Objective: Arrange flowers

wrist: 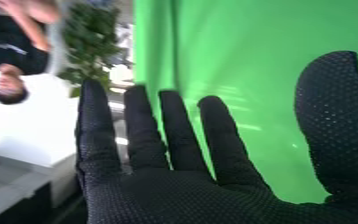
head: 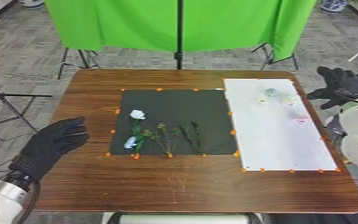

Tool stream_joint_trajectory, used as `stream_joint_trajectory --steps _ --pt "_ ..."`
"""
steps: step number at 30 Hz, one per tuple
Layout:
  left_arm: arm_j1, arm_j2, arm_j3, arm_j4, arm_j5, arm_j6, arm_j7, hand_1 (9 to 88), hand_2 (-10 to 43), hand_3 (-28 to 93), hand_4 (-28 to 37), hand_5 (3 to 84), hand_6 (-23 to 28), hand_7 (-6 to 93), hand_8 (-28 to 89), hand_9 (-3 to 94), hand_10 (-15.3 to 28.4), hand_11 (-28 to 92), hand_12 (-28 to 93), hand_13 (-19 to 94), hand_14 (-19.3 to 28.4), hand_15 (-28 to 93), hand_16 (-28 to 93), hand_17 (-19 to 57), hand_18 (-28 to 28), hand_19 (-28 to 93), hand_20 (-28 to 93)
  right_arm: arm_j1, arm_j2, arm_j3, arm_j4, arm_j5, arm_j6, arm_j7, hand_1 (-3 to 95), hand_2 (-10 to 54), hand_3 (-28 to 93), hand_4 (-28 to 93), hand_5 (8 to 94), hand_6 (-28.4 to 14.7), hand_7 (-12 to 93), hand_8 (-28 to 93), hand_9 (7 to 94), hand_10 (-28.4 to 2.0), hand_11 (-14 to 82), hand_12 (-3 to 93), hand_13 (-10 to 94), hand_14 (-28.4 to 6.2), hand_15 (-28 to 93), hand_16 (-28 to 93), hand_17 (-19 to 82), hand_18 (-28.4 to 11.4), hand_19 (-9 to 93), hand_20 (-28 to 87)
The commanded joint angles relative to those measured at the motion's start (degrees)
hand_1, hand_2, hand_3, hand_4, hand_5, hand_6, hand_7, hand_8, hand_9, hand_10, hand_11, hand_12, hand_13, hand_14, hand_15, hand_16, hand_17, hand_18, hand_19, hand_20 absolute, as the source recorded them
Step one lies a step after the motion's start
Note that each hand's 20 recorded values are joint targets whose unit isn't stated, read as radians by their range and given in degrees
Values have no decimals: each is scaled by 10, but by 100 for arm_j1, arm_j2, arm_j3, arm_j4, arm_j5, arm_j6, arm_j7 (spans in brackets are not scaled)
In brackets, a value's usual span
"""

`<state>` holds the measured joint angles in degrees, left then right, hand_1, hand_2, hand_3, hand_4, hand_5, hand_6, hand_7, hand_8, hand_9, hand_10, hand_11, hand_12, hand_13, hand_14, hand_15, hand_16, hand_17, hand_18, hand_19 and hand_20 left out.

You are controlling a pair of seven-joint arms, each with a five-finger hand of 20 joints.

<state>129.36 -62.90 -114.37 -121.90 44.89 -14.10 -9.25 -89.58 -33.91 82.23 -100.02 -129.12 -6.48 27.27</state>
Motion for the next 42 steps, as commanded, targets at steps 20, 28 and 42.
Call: stream_joint_trajectory --steps 20,28,42 --pt "153 -155 4 -54 36 45 -48 251 16 754 -283 318 58 321 -158 259 141 391 137 193 163 554 -65 -95 230 556 87 -470 -293 -514 593 -331 571 -644 270 -95 898 -283 320 -46 264 -173 385 -90 331 192 489 -49 469 140 151 -187 609 183" --pt "181 -134 -10 -71 22 59 -29 250 16 755 -283 318 58 321 -157 260 142 390 136 193 162 554 -65 -95 230 556 88 -470 -346 -567 691 -311 575 -945 437 -79 804 -283 558 28 379 -161 742 -47 211 370 731 -12 453 288 292 -150 714 251" --pt "101 -24 -182 -43 19 42 -16 251 16 754 -283 319 58 321 -158 260 142 392 136 193 162 553 -65 -95 230 556 88 440 -740 -1513 -98 -58 1657 -1847 479 -93 837 -283 757 18 385 -90 906 -38 206 384 856 -19 484 261 379 -145 765 312"
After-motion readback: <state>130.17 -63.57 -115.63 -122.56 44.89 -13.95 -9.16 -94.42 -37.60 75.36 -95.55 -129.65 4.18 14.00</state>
